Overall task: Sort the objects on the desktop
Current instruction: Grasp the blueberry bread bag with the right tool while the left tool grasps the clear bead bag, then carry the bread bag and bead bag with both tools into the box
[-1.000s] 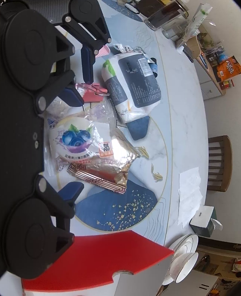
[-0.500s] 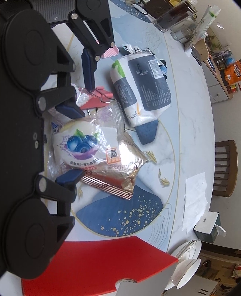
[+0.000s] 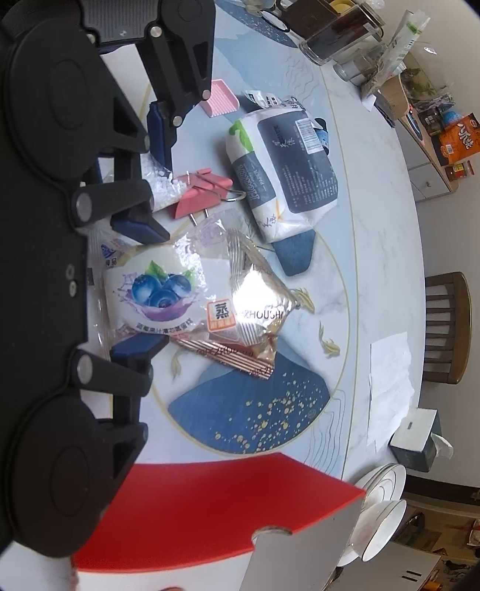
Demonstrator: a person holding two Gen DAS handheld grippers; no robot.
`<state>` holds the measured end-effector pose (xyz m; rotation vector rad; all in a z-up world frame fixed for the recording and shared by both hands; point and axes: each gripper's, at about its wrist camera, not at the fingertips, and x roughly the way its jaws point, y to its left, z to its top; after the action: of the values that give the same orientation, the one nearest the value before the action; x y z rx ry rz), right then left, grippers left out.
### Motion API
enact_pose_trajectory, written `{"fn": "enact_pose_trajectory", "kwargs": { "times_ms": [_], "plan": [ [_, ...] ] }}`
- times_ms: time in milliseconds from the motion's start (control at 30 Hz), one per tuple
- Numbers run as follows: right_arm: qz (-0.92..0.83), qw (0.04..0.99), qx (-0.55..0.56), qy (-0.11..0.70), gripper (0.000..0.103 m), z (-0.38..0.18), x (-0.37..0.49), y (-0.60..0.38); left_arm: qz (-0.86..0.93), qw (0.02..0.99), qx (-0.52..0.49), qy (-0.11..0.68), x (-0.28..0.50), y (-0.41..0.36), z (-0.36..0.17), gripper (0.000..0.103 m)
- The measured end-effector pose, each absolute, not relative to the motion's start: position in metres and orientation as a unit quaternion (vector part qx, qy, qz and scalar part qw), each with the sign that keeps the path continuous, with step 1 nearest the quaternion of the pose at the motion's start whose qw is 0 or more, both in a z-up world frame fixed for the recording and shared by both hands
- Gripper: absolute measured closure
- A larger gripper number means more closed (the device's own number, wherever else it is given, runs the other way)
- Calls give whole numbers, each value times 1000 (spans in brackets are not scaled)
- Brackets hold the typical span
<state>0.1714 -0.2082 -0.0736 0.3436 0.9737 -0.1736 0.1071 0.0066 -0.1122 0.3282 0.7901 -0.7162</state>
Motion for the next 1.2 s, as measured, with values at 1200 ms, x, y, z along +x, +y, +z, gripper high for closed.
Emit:
{"fn": "enact_pose_trajectory", "kwargs": {
  "times_ms": [1200],
  "plan": [
    [-85,896,180,396,53,22,86,-289,-340,885,105,299,108,-47,-3,66]
  ]
}}
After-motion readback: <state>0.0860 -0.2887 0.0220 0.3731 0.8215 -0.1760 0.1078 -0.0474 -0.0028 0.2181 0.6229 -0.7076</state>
